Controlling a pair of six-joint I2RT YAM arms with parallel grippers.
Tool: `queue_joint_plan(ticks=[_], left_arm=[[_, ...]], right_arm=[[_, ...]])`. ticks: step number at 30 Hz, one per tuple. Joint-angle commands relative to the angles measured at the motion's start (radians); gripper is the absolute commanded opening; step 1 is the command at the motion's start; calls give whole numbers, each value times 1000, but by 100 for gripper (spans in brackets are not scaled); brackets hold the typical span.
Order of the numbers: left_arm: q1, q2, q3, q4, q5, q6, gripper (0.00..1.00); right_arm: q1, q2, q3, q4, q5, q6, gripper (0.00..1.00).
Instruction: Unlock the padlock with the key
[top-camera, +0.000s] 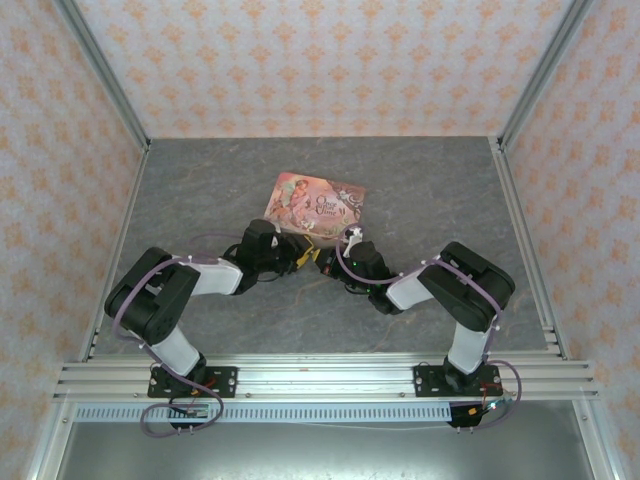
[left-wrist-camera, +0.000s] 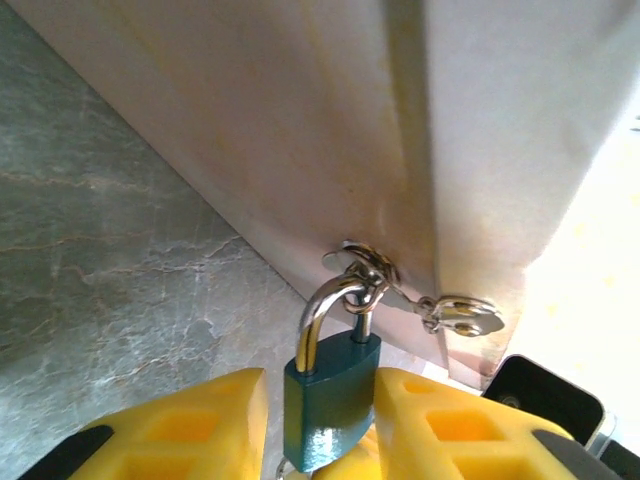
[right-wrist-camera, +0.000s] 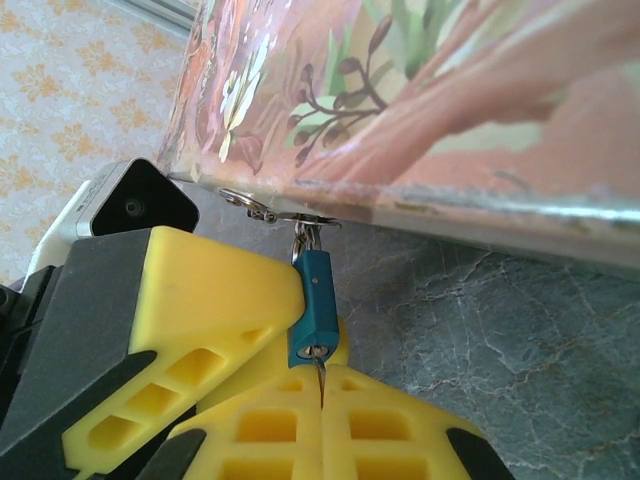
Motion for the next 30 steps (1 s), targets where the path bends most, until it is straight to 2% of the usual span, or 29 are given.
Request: queue_joint_plan(ticks=[1, 7, 12, 19, 23, 26, 30], left_arm=[[-11, 13, 13, -1, -28, -5, 29], [-11, 5, 13, -19, -37, 1, 17], [-11, -16, 20, -50, -42, 7, 6], [-10, -54, 38, -94, -44, 7, 0], [-11, -81, 47, -124, -49, 1, 0], [-11, -98, 56, -150, -52, -2, 0], [-11, -116, 66, -183, -54, -9, 0]], right_arm=[[7, 10, 18, 31, -31, 30, 0], [7, -6, 14, 31, -37, 24, 3], [2, -46, -10, -4, -11, -21, 19], [-1, -160, -43, -161, 41, -182, 40], [2, -269, -30, -316, 50, -377, 47], [24, -357, 11, -481, 67, -599, 48], [70, -450, 57, -650, 179, -927, 48]])
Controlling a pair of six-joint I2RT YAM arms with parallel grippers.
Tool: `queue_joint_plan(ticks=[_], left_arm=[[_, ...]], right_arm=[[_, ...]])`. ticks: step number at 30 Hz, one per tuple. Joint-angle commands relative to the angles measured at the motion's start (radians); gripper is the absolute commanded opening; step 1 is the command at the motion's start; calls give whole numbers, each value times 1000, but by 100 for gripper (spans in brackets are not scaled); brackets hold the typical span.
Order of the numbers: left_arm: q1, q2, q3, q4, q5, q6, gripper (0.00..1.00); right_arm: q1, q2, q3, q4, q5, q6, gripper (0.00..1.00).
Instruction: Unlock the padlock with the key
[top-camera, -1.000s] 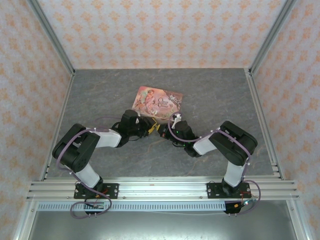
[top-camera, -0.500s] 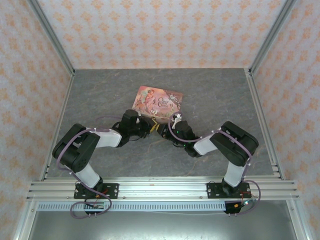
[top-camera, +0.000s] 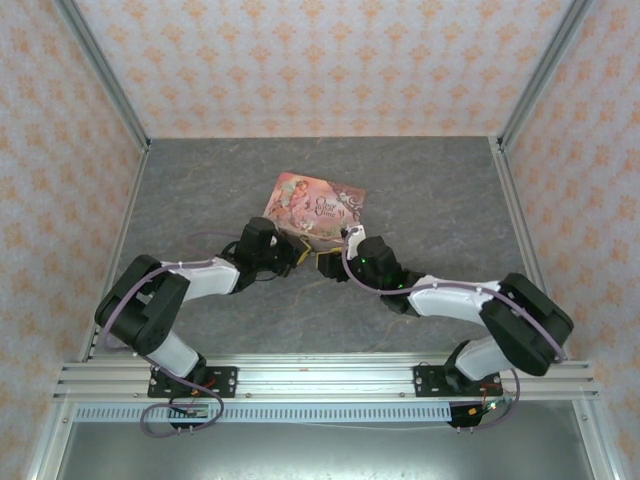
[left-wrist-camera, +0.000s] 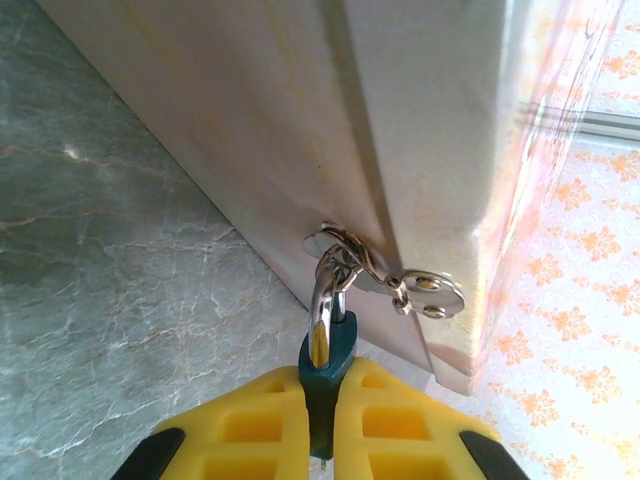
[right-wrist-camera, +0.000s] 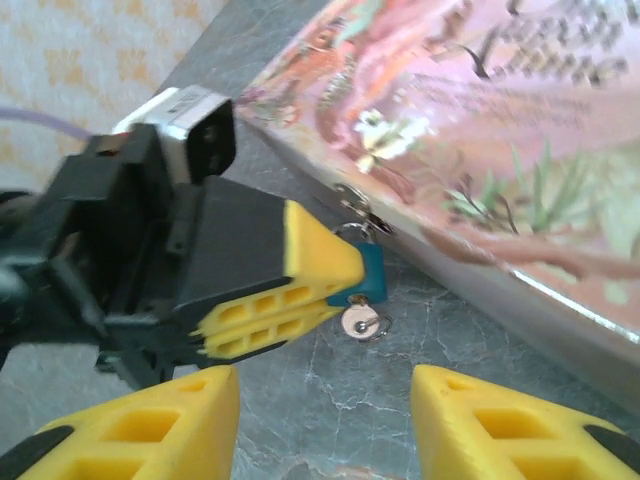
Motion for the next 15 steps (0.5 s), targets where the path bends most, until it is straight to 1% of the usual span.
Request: queue_joint_plan(ticks=[1, 3, 6, 10, 15], left_arm=[[-8, -44, 46, -46, -24, -12, 0], [-8, -51, 48, -65, -26, -17, 0], [-8, -56, 48, -77, -25, -31, 0], [-8, -58, 46, -88, -23, -57, 0], [-7, -56, 51, -86, -10, -80, 0]], right_arm=[[38, -73, 41, -180, 123, -390, 48], [55, -99, 20, -168, 173, -550, 48], [70, -114, -16, -123, 217, -738, 48], [81, -87, -46, -60, 234, -915, 48], [130, 27, -50, 57, 328, -1094, 50]])
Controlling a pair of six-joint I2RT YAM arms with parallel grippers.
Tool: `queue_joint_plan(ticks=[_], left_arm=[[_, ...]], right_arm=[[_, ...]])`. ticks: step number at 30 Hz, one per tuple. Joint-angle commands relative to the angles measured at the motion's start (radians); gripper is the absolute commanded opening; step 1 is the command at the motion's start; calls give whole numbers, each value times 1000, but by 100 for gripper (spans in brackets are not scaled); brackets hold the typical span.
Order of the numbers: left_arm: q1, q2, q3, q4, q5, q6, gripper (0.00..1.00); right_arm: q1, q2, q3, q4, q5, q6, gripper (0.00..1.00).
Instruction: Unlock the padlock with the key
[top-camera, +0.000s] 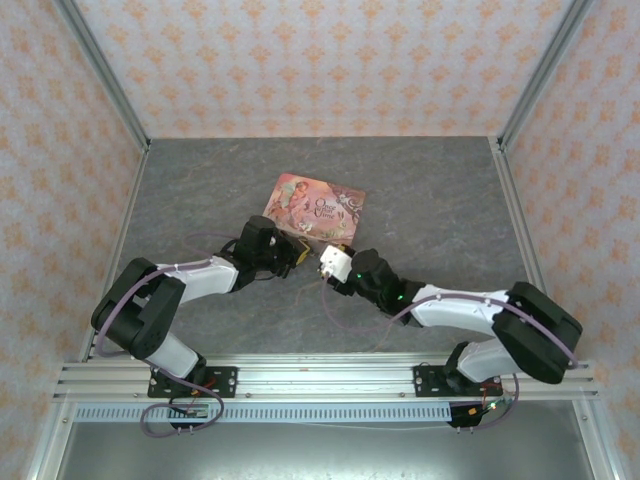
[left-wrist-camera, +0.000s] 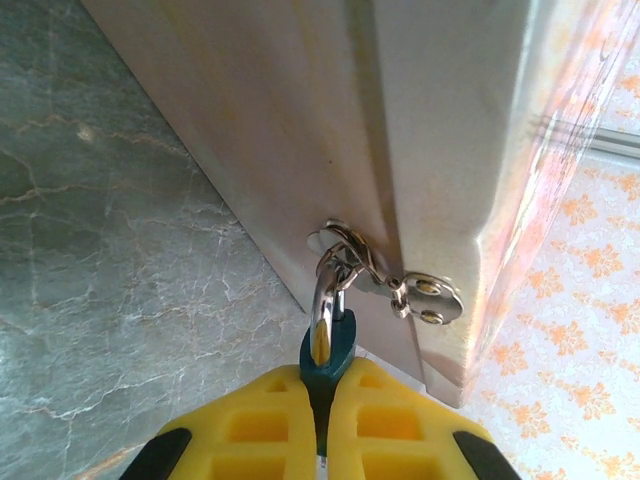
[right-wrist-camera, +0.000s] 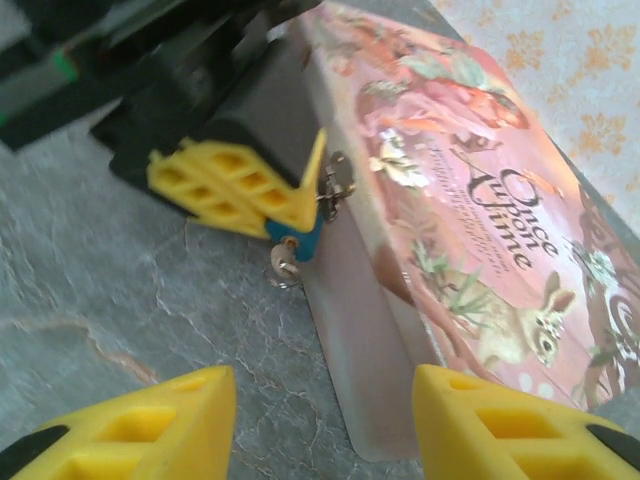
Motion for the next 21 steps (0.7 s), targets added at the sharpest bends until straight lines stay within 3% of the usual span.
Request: queue_joint_plan(ticks=[1, 5, 14, 21], left_arm=[[-10, -34, 34, -13, -6, -28, 0], [-12, -38, 34, -18, -3, -29, 0], [-13, -40, 35, -18, 0, -29, 0], [-15, -38, 35, -13, 3, -29, 0]], right_arm=[[33, 85, -2, 116, 102, -214, 50], [44, 184, 20, 223, 132, -271, 50], [44, 301, 106, 273, 96, -251, 48], [42, 360, 130, 300, 100, -228, 38]])
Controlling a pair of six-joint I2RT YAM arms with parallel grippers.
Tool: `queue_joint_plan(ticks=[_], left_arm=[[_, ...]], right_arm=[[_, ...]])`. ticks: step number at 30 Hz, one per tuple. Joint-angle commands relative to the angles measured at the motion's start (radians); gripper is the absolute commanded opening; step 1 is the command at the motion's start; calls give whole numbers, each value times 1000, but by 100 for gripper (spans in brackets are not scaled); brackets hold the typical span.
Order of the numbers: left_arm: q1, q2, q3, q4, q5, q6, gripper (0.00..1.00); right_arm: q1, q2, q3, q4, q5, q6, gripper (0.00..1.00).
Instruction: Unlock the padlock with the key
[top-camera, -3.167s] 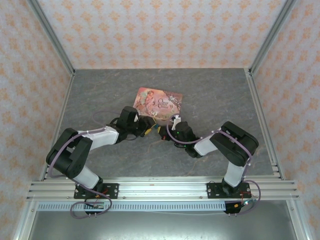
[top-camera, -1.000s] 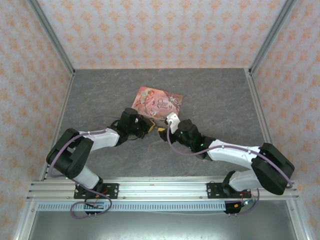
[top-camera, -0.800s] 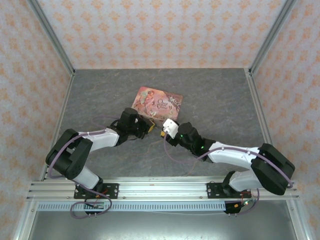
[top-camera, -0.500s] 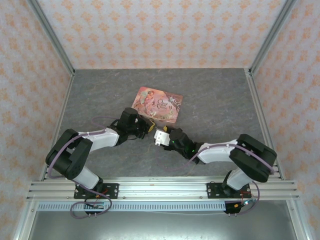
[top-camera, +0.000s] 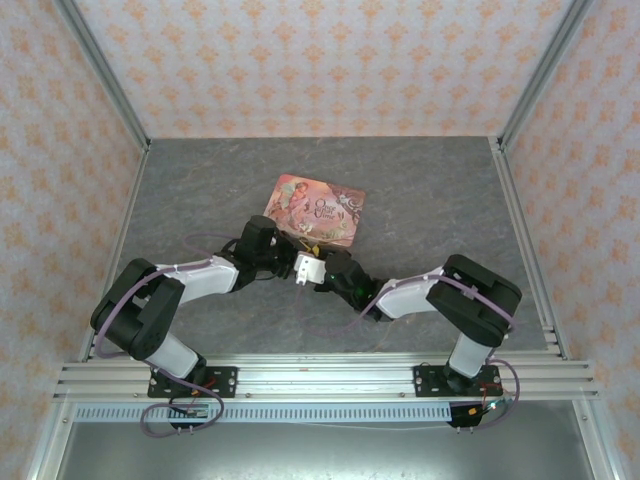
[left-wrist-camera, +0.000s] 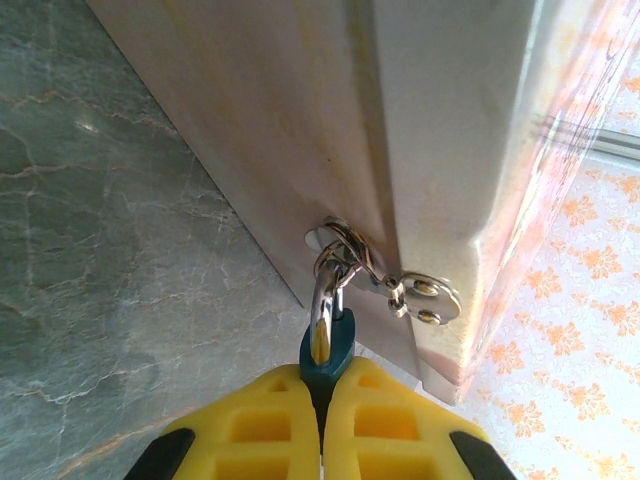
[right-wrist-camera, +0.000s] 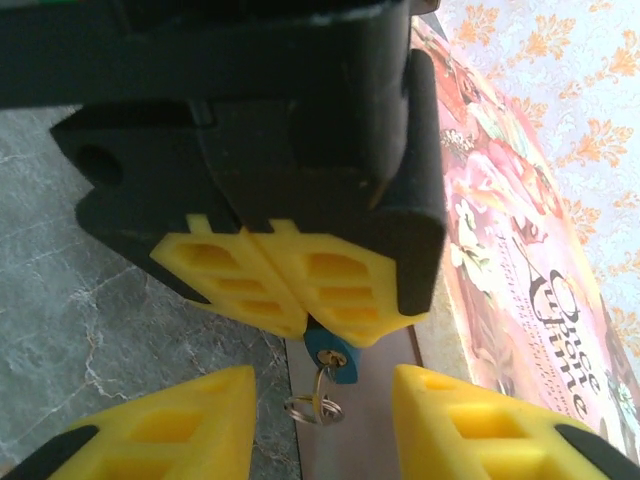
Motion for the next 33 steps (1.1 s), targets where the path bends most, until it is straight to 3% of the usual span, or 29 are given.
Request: queue_joint_plan(ticks=[1, 11, 18, 26, 33], left_arm=[[-7, -32, 28, 6, -1, -11, 0], [-9, -29, 26, 10, 1, -10, 0], [-9, -29, 28, 9, 2, -7, 0], [-9, -22, 28, 9, 7, -6, 0], [-11, -18, 25, 11, 6, -5, 0]], right_arm=[[0, 24, 16, 47, 9, 24, 36], [-15, 30, 9, 42, 3, 60, 20], [-30, 44, 21, 33, 16, 73, 15], [-33, 45, 34, 12, 4, 108, 4], [-42, 33, 32, 10, -2, 216, 0]])
